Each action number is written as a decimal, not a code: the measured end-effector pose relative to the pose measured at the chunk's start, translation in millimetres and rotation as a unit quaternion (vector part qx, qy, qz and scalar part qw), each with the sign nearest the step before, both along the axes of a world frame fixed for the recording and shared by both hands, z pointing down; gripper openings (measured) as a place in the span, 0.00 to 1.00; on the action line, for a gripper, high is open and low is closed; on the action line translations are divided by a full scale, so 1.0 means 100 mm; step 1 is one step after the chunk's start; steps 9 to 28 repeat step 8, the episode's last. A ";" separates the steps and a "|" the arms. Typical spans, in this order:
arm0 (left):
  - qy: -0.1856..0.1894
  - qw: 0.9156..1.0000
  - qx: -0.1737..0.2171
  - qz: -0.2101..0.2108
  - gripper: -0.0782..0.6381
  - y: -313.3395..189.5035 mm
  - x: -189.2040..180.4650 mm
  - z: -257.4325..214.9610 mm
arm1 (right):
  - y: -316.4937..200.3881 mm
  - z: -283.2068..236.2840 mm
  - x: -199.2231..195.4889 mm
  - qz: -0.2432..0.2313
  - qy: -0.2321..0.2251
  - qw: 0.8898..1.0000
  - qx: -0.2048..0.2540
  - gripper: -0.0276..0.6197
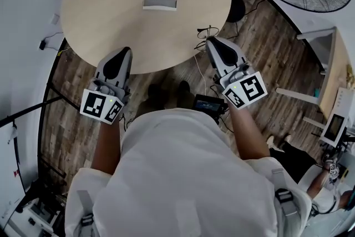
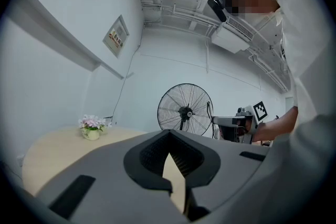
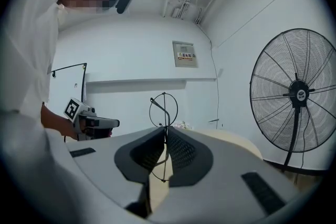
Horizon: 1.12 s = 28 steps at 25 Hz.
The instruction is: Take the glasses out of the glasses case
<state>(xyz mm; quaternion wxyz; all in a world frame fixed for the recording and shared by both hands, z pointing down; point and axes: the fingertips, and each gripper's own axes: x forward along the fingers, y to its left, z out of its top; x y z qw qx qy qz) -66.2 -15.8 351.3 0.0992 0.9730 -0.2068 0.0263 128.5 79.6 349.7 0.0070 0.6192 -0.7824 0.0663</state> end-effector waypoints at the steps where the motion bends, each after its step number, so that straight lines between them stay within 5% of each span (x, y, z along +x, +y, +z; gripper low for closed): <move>1: 0.001 1.000 0.000 0.001 0.13 -0.01 0.00 0.00 | 0.00 0.00 0.00 0.001 0.001 1.000 -0.001 0.09; 28: 0.003 1.000 -0.007 0.002 0.13 -0.04 -0.11 0.02 | -0.03 -0.04 -0.07 0.007 0.006 1.000 0.000 0.09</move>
